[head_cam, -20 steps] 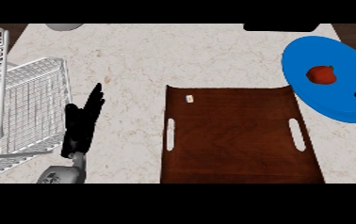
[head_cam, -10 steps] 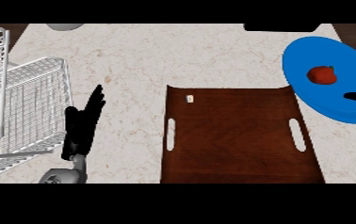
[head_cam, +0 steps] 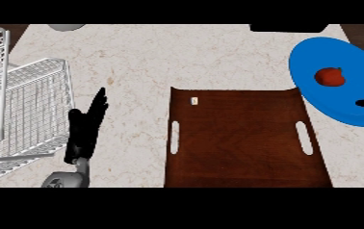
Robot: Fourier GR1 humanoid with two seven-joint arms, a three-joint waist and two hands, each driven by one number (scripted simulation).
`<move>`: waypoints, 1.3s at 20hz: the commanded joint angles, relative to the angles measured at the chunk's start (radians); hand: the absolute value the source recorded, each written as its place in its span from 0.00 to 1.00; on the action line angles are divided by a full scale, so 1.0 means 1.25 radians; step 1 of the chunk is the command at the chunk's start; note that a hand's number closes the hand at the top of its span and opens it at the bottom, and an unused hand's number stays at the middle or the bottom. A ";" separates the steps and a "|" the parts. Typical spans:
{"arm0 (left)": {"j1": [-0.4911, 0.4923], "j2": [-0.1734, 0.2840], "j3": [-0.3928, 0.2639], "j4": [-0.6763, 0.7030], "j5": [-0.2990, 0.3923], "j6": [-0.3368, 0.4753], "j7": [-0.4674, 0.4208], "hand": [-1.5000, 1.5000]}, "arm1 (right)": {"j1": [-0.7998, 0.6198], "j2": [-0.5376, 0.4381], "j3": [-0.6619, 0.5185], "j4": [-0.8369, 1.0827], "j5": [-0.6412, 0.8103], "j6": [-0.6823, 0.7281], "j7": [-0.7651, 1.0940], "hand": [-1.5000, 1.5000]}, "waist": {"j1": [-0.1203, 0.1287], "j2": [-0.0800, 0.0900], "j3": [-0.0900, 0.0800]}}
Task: Pick the bell pepper from the tray and place it in the plate
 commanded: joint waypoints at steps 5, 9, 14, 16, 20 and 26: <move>0.012 0.025 0.021 -0.034 0.018 -0.026 0.026 0.50 | 0.021 -0.017 0.004 0.011 0.001 -0.034 -0.001 0.00 | 0.008 0.000 0.002; 0.012 0.017 0.014 -0.026 0.006 -0.016 0.002 0.50 | 0.052 -0.035 -0.010 0.022 -0.010 -0.035 -0.026 0.00 | 0.010 0.003 0.002; -0.006 0.028 0.018 -0.030 0.009 -0.026 0.033 0.50 | 0.048 -0.045 -0.024 0.023 -0.022 -0.066 -0.015 0.00 | 0.014 0.004 0.003; 0.004 0.013 0.011 -0.025 -0.001 -0.011 0.013 0.50 | 0.099 -0.062 -0.041 0.025 -0.040 -0.035 -0.072 0.00 | 0.007 0.003 0.004; 0.001 0.002 0.005 -0.019 -0.015 0.006 0.013 0.50 | 0.120 -0.085 -0.039 0.027 -0.038 -0.012 -0.083 0.00 | 0.005 0.004 0.004; 0.021 0.017 0.009 -0.038 0.003 -0.021 0.010 0.50 | 0.135 -0.084 -0.063 0.038 -0.059 -0.065 -0.059 0.00 | 0.008 0.002 0.004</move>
